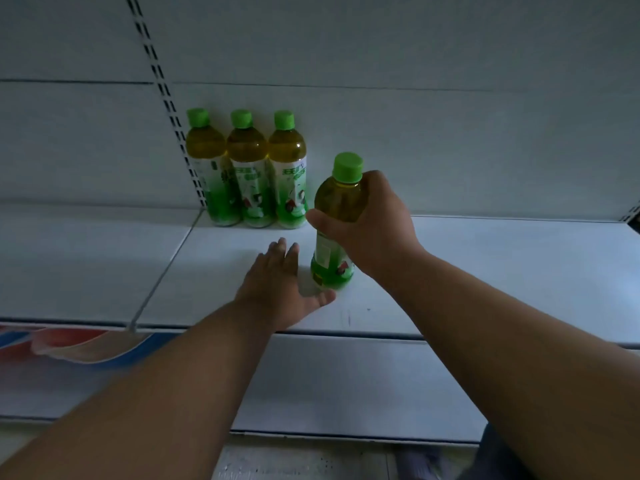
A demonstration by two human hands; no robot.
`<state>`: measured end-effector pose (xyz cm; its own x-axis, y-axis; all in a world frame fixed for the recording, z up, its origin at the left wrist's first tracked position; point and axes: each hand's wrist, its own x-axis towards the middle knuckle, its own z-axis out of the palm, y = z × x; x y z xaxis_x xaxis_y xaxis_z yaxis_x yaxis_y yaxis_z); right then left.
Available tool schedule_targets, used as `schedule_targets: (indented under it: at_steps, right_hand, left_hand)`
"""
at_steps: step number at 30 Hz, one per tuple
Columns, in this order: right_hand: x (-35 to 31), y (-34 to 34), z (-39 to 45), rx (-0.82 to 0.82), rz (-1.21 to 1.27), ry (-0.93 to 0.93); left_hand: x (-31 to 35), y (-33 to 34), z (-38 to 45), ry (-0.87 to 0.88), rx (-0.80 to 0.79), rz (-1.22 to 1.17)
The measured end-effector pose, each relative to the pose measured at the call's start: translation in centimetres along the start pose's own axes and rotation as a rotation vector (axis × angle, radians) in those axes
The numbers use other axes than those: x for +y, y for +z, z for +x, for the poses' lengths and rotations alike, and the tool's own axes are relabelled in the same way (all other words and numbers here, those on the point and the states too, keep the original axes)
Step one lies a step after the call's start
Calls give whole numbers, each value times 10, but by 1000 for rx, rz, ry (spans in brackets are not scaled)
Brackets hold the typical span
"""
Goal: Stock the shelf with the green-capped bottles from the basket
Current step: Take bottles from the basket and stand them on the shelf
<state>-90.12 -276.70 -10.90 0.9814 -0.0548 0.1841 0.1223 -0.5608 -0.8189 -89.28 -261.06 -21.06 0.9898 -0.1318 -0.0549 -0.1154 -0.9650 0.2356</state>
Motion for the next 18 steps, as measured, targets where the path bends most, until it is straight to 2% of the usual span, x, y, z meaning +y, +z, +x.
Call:
schedule_targets:
  at_steps: [5,8,12,18]
  right_hand:
    - [13,15,16,17,36,20]
    - [20,29,11,-8,-49,7]
    - [26,36,11,51,-108,10]
    - [30,38,65,71,-193,-17]
  left_hand:
    - [-10,29,20,-5,6,150]
    - [-11,32,19,10,32,152]
    - [-12,33,19,20,44,142]
    - [-10,33,18,7,40,201]
